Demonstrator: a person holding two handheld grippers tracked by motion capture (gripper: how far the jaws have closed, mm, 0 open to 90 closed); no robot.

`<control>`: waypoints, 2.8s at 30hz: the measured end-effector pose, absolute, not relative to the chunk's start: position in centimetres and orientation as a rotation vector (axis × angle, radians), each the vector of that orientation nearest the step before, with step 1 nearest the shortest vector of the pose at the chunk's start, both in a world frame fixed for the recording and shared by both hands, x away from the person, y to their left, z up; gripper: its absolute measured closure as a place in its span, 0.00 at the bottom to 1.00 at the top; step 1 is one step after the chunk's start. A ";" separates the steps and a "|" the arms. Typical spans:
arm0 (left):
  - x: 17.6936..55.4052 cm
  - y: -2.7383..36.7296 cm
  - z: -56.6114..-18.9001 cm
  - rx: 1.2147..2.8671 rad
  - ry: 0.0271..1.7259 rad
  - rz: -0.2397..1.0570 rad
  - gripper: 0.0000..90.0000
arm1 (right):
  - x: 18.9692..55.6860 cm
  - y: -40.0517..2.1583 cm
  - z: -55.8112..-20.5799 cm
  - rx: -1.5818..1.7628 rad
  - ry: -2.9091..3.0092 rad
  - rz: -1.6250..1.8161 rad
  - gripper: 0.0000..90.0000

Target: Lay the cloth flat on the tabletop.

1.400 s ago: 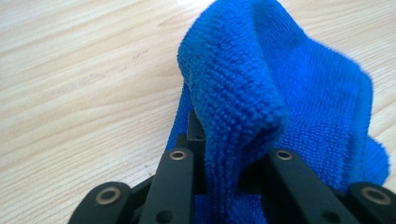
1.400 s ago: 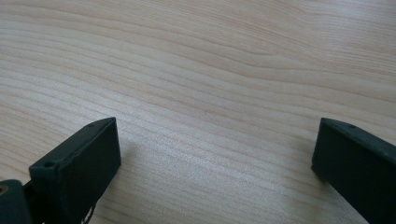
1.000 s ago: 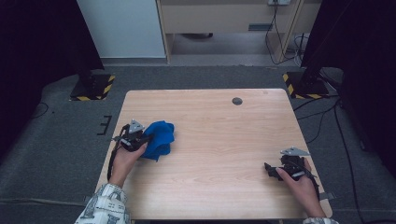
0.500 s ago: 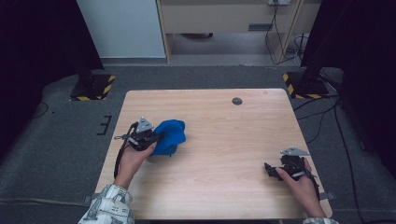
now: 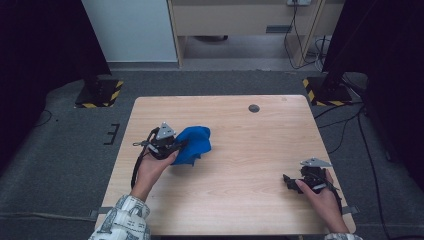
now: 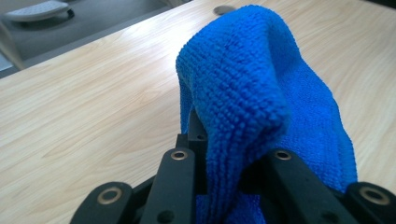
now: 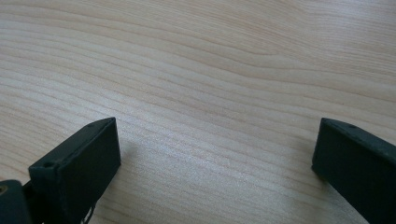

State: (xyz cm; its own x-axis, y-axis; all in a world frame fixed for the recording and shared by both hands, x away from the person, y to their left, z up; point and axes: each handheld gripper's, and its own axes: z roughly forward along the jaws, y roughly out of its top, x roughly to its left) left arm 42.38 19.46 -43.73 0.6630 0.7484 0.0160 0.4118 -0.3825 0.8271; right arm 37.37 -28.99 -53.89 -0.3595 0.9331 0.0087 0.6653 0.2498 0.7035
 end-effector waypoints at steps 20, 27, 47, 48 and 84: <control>39.5 11.2 -43.1 2.086 0.685 0.367 0.87 | 37.4 -29.0 -53.9 1.457 2.116 0.877 0.01; 39.0 7.7 -45.1 2.126 0.652 0.261 0.87 | 37.4 -29.0 -53.9 1.455 2.115 0.876 0.01; 42.4 5.4 -51.0 2.219 0.762 0.238 0.56 | 37.4 -29.0 -53.9 1.455 2.115 0.876 0.01; 42.4 5.5 -51.1 2.214 0.768 0.240 0.49 | 37.4 -29.0 -53.9 1.455 2.115 0.876 0.01; 34.7 14.2 -50.8 2.128 0.726 0.336 0.35 | 35.0 -23.1 -50.1 1.019 2.286 1.175 0.81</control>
